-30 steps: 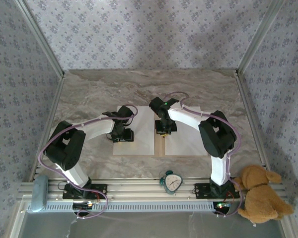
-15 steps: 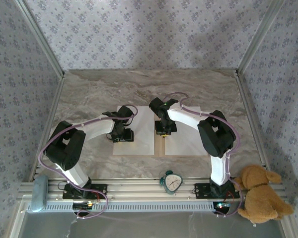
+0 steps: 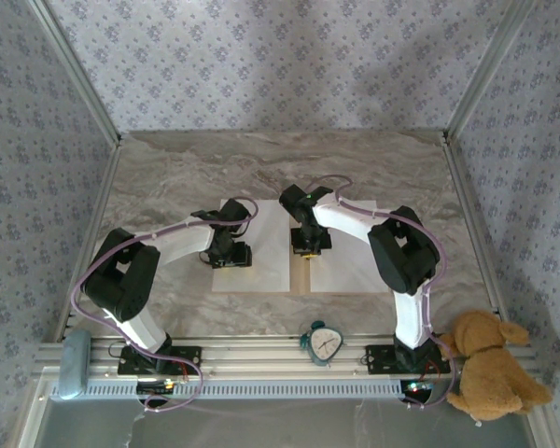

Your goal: Put the files into the folder

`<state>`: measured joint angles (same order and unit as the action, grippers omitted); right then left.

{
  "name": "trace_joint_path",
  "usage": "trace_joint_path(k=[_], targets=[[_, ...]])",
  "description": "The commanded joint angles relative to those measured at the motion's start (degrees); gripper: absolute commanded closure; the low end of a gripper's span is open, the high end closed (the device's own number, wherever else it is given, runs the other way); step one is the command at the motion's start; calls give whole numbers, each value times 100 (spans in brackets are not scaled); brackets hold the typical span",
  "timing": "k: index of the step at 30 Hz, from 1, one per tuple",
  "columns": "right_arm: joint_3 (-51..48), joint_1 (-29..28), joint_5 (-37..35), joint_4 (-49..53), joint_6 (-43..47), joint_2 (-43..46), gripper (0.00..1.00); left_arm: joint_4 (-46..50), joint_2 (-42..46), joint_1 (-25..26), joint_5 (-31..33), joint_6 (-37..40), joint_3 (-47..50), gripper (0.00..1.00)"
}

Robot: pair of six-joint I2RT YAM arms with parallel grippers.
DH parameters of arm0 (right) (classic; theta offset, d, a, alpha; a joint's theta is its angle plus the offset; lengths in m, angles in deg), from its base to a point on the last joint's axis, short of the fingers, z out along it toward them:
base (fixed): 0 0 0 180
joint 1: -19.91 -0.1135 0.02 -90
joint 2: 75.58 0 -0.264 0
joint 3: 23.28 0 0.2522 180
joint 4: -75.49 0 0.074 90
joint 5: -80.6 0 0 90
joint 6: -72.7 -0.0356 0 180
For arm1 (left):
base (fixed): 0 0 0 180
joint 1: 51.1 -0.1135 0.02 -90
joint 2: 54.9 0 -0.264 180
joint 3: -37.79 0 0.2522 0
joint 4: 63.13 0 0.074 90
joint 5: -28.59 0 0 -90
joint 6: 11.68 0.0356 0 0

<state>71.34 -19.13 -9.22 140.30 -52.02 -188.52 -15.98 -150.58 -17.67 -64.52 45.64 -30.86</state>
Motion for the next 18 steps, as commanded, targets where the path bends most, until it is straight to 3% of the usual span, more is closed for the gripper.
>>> trace_joint_path(k=[1, 18], targets=[[-185, 63, -467, 471, -92, -412, 91, 247, 41, -49, 43, -54, 128, 44], [-276, 86, -461, 354, -228, -516, 91, 236, 1, -64, 23, -54, 115, 44]])
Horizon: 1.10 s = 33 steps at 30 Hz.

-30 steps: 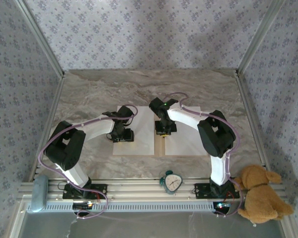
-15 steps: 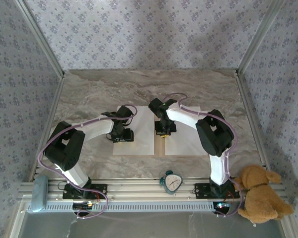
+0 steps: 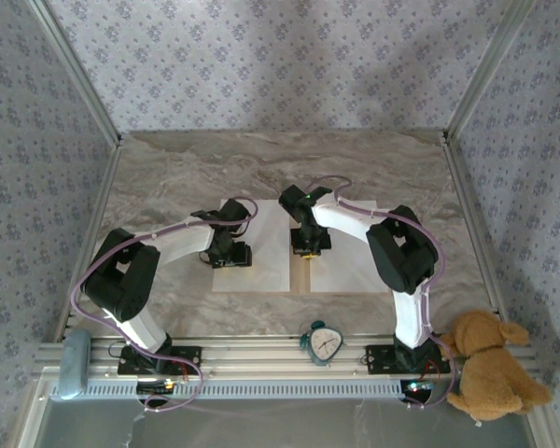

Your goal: Put the files into the folder

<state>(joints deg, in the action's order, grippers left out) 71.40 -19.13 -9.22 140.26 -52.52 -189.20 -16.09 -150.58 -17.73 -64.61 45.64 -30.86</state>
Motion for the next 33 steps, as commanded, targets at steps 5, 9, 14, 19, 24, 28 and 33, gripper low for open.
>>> trace_joint_path(k=[5, 9, 14, 19, 24, 28, 33], targets=[[-401, 121, -371, 226, -200, -463, 91, 283, -30, -55, 35, -27, 58, 44], [-443, 158, -256, 153, -198, -468, 91, 297, -52, -50, 39, -27, 32, 44], [-498, 185, -12, 12, -197, -433, 91, 310, -74, -50, 39, -27, 31, 44], [-539, 194, 138, -70, -201, -390, 91, 326, -75, -49, 43, -18, 19, 44], [-556, 187, 180, -82, -178, -328, 92, 341, -43, -53, 54, -18, 24, 44], [-563, 190, 183, -82, -175, -227, 92, 331, -47, -53, 57, -27, 44, 44], [-488, 199, 123, 33, -143, -119, 93, 329, -30, -55, 57, -36, 58, 44]])
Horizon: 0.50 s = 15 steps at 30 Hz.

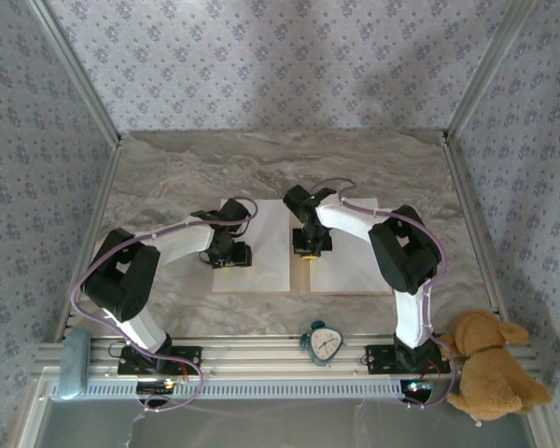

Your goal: Put the files into the folder

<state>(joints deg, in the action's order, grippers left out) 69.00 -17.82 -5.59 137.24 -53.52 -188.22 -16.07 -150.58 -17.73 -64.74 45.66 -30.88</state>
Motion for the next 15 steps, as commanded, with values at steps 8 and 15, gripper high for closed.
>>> trace_joint_path(k=[8, 15], targets=[[-127, 100, -205, 446, -33, -8, 93, 322, -8, -51, 70, -47, 81, 44], [61, 122, -166, 566, -34, 98, 93, 309, 28, -50, 70, -56, 115, 44]])
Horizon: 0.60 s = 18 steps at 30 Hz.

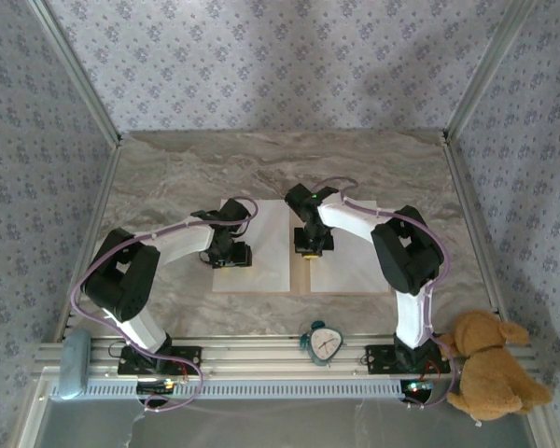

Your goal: Put the files into the folder

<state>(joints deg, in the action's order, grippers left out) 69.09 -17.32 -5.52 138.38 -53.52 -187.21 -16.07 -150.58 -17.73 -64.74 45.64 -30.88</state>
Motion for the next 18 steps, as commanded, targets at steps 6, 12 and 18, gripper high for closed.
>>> trace_joint_path(k=[6, 12, 18], targets=[[190, 68, -217, 557, -33, 35, 93, 319, 49, -55, 78, -62, 135, 44], [371, 80, -220, 706, -33, 171, 92, 327, 49, -55, 78, -63, 123, 44], [597, 77, -210, 826, -33, 457, 89, 332, 59, -52, 61, -79, 113, 44]])
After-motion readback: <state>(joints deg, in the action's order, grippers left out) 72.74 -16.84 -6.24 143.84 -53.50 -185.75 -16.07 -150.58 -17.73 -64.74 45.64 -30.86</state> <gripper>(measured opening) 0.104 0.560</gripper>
